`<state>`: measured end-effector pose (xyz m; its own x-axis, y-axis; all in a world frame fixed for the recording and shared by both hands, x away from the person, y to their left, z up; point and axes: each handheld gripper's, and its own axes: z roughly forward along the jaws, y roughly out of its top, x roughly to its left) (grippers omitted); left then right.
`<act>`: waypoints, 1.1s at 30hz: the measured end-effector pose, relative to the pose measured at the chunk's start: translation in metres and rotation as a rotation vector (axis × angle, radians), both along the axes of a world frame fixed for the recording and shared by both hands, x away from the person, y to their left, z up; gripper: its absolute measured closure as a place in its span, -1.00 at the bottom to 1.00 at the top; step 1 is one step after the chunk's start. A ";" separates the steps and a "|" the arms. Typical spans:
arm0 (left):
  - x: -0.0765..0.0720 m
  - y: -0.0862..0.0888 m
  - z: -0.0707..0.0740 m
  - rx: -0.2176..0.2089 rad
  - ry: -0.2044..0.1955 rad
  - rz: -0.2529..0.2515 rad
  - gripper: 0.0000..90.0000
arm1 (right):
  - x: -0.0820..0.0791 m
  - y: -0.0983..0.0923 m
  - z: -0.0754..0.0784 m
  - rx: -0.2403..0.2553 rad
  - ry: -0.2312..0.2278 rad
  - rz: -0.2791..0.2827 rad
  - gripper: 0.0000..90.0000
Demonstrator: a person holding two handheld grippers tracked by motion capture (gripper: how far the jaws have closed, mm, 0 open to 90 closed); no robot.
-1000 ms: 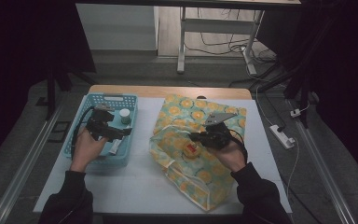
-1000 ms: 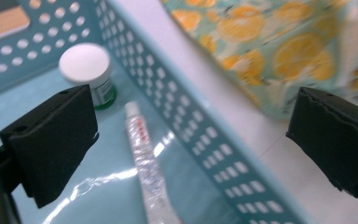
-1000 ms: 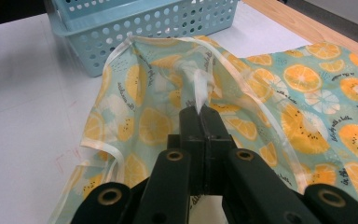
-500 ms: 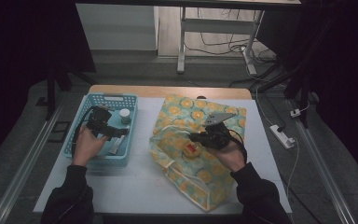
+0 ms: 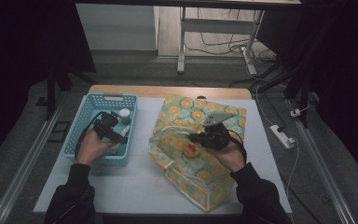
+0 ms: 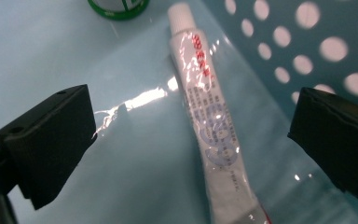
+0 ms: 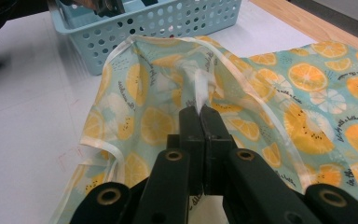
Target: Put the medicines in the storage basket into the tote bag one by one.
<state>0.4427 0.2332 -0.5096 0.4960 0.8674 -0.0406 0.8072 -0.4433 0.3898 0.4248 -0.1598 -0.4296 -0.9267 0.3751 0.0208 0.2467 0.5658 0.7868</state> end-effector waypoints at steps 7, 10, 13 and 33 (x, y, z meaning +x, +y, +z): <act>0.000 -0.006 -0.004 0.053 0.037 -0.027 -0.78 | -0.001 0.001 -0.001 -0.009 0.000 0.010 0.99; 0.000 -0.009 -0.007 0.088 0.054 -0.038 -0.60 | -0.001 0.002 -0.002 -0.010 0.002 0.011 0.98; -0.001 -0.008 -0.005 0.047 0.050 -0.045 -0.27 | -0.001 0.003 -0.004 -0.019 0.005 0.015 0.98; -0.006 0.006 0.015 -0.061 -0.053 0.060 0.59 | -0.005 0.007 -0.009 -0.050 0.004 0.030 0.98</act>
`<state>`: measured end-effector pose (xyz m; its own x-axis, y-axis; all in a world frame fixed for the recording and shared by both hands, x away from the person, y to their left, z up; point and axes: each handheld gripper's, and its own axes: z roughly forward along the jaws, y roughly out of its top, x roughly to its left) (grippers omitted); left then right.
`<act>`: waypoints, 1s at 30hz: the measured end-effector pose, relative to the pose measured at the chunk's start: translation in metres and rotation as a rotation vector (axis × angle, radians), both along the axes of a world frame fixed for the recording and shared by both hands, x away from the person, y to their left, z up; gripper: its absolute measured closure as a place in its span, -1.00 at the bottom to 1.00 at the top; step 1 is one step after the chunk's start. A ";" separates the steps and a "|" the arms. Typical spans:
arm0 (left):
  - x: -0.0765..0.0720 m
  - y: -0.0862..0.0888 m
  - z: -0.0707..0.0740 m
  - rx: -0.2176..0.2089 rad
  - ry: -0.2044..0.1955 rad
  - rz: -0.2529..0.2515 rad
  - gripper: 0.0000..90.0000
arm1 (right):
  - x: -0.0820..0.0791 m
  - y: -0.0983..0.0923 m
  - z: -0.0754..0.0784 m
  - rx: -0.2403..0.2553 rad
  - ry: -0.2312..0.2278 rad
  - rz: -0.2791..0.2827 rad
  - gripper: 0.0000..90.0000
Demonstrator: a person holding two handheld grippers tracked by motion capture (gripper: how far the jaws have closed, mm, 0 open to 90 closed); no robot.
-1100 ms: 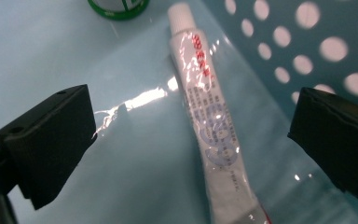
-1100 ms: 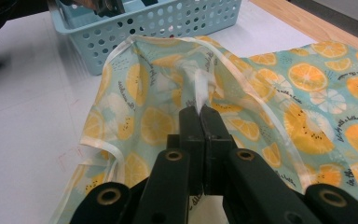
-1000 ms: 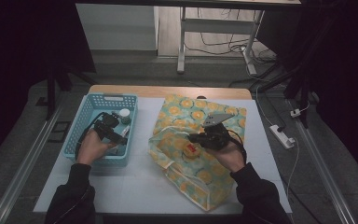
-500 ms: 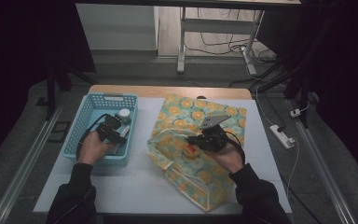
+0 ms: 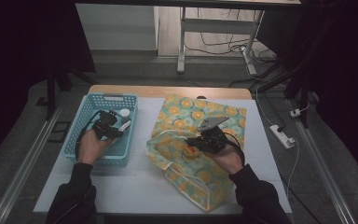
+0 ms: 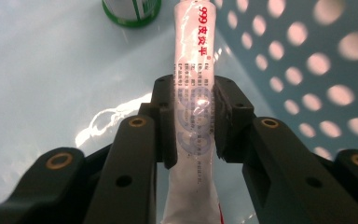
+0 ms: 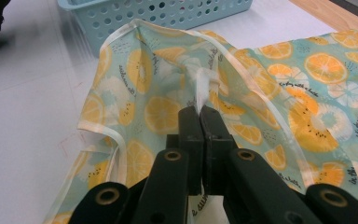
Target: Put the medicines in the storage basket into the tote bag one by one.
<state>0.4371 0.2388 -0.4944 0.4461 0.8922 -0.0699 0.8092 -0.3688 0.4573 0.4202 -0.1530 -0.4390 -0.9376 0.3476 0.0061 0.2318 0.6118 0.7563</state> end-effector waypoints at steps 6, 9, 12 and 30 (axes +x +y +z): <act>-0.004 0.006 0.007 -0.042 -0.044 0.019 0.59 | 0.000 -0.001 0.001 0.001 0.000 0.000 0.98; -0.005 0.009 0.009 -0.059 -0.053 0.017 0.59 | 0.000 -0.001 0.001 0.004 -0.003 -0.002 0.99; -0.007 0.012 0.012 -0.073 -0.064 0.020 0.59 | 0.000 -0.001 0.002 0.006 -0.005 -0.002 0.99; -0.028 0.004 0.051 -0.143 -0.153 -0.051 0.59 | 0.000 -0.004 0.006 0.029 -0.012 -0.007 0.99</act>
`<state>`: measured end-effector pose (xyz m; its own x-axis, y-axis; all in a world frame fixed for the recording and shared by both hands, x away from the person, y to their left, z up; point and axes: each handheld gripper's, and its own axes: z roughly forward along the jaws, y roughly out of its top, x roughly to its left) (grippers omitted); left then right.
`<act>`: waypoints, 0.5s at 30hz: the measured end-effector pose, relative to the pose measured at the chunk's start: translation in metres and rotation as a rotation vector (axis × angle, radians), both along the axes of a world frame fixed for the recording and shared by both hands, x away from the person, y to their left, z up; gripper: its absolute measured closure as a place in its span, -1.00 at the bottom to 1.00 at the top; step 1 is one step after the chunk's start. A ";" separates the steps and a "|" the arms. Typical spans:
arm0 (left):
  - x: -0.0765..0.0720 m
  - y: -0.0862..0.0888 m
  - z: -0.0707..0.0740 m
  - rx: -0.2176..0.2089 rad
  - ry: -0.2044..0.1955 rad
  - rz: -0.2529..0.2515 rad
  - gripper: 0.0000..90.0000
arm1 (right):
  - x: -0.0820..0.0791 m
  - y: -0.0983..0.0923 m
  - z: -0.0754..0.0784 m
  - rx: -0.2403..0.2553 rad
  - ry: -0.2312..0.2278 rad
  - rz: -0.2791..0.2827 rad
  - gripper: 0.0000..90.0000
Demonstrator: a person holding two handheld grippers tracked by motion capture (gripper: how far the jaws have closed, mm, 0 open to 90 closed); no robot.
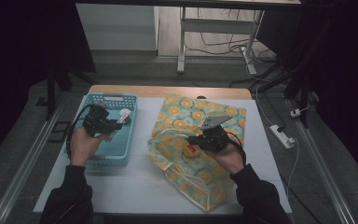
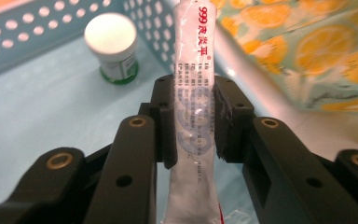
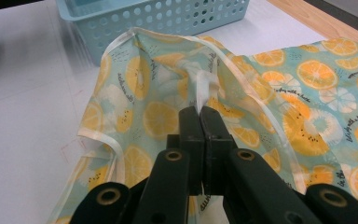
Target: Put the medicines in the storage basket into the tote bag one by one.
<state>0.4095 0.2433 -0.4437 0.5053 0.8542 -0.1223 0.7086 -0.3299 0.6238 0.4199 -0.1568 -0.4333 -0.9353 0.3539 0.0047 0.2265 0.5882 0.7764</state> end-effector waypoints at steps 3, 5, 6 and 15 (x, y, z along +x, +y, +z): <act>-0.004 -0.004 0.008 -0.033 -0.012 -0.028 0.59 | 0.000 0.000 0.000 0.001 0.002 -0.002 0.99; -0.007 -0.008 0.013 -0.050 -0.018 -0.048 0.59 | 0.001 -0.001 0.000 -0.001 0.004 -0.002 0.99; -0.008 -0.010 0.015 -0.055 -0.024 -0.059 0.59 | 0.001 -0.001 0.000 0.000 0.006 -0.003 0.99; -0.019 -0.034 0.032 -0.103 -0.048 -0.164 0.59 | 0.001 -0.002 0.001 0.008 0.008 -0.010 0.99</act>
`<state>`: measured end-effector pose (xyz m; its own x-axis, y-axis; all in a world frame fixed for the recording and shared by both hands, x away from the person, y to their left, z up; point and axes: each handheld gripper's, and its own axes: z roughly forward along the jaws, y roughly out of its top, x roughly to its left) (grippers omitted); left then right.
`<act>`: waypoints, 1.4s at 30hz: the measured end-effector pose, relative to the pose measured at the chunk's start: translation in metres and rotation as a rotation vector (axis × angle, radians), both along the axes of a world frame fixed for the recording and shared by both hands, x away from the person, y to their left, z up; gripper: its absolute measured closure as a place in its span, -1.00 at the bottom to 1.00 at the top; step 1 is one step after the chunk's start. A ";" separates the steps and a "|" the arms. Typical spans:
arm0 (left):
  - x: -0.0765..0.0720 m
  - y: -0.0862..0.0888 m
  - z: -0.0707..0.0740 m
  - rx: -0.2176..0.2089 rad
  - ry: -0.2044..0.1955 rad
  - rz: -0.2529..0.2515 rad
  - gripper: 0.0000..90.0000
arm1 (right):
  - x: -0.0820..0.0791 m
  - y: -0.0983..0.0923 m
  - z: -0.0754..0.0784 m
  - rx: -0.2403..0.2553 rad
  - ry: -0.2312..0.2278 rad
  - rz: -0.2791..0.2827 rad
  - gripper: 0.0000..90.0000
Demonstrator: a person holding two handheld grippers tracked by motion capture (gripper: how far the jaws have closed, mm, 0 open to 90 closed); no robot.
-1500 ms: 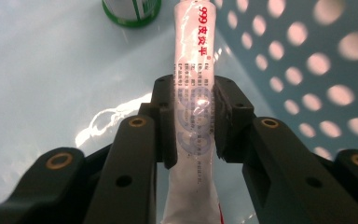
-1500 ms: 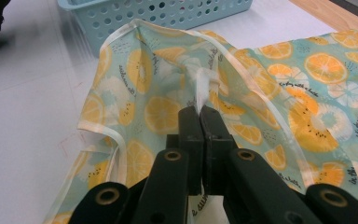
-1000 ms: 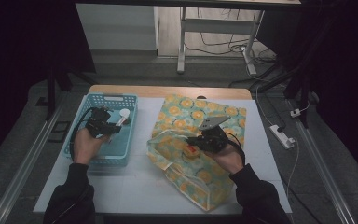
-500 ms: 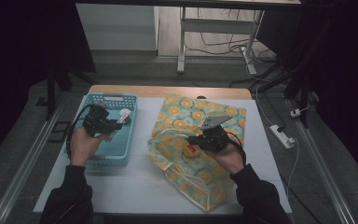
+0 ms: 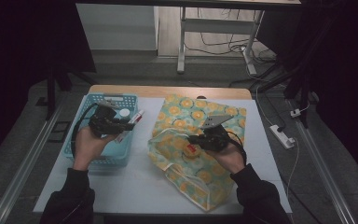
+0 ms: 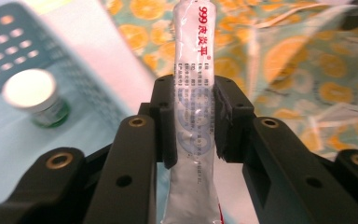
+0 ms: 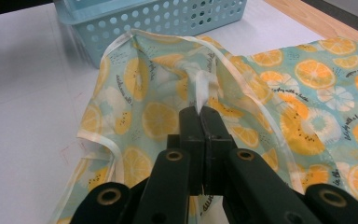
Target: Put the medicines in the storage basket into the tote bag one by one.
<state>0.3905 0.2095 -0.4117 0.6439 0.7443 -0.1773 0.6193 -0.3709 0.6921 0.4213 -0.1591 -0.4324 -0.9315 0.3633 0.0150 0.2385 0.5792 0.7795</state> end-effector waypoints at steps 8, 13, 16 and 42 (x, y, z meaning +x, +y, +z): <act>-0.008 -0.025 0.007 -0.020 0.010 -0.111 0.59 | 0.002 -0.004 0.002 0.014 -0.001 -0.013 0.99; -0.011 -0.042 0.007 -0.005 0.031 -0.194 0.59 | 0.002 -0.006 0.003 0.016 -0.002 -0.014 1.00; -0.012 -0.054 0.004 0.005 0.056 -0.242 0.59 | 0.003 -0.006 0.003 0.015 -0.002 -0.015 1.00; -0.007 -0.113 -0.027 0.058 0.158 -0.368 0.59 | 0.001 -0.006 0.007 0.022 -0.009 -0.003 0.99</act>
<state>0.3839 0.0968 -0.4387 0.8375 0.4805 -0.2603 0.5349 -0.6233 0.5704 0.4222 -0.1653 -0.4253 -0.9307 0.3655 0.0150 0.2331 0.5610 0.7943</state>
